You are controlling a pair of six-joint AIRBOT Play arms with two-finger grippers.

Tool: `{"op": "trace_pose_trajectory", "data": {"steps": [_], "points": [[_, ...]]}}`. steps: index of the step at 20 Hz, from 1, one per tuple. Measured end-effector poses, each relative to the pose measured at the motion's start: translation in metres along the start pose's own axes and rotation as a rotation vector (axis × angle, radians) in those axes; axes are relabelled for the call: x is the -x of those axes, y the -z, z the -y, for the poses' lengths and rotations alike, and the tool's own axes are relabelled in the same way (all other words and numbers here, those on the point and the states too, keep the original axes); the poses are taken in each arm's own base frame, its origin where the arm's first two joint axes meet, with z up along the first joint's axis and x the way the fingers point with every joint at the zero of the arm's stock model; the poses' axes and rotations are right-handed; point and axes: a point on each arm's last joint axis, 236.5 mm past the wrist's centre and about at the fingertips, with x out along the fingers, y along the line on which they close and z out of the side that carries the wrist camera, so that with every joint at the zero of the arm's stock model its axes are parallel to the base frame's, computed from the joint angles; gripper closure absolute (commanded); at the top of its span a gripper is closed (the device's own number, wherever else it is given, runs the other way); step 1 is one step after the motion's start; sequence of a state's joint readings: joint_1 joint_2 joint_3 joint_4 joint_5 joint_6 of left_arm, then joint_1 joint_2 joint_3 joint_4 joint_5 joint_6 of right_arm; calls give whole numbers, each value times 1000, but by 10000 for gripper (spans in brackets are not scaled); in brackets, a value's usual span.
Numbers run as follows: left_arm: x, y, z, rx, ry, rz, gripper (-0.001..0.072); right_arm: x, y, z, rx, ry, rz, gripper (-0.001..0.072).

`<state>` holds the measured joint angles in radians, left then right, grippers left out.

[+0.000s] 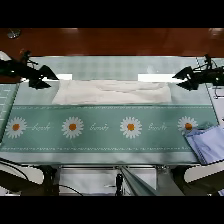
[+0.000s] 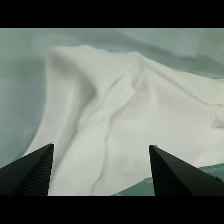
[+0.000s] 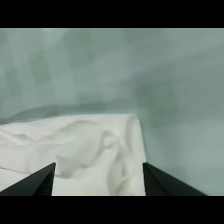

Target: Fold the shirts.

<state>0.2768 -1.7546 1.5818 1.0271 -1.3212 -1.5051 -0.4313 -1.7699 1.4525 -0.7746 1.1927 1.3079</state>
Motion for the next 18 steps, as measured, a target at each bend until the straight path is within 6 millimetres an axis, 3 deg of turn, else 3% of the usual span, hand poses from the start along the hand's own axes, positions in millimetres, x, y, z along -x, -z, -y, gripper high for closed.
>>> {"op": "trace_pose_trajectory", "data": {"steps": [2, 5, 8, 12, 13, 14, 15, 17, 18], "points": [[30, -6, -10, 5, -49, 84, 5, 14, 5, 21, -29, 32, -22, 86], [59, -10, 4, -28, -77, 239, 5, 10, 19, 33, -50, 40, -73, 86], [62, 0, 36, -99, -68, 328, 5, -11, 32, 29, -51, 20, -133, 86], [46, 21, 84, -214, -35, 342, 6, -48, 54, 10, -51, -20, -224, 129], [40, 26, 95, -240, -28, 333, 6, -56, 60, 3, -48, -31, -245, 332], [35, 31, 104, -262, -21, 327, 8, -63, 66, 1, -32, -19, -263, 581], [30, 37, 113, -281, -12, 318, 28, -69, 70, 0, -22, -7, -278, 689], [23, 45, 127, -310, 7, 304, 570, -70, 69, -10, 0, -11, -282, 689], [20, 49, 134, -320, 20, 299, 681, -66, 69, -14, 17, -10, -284, 689]]}}
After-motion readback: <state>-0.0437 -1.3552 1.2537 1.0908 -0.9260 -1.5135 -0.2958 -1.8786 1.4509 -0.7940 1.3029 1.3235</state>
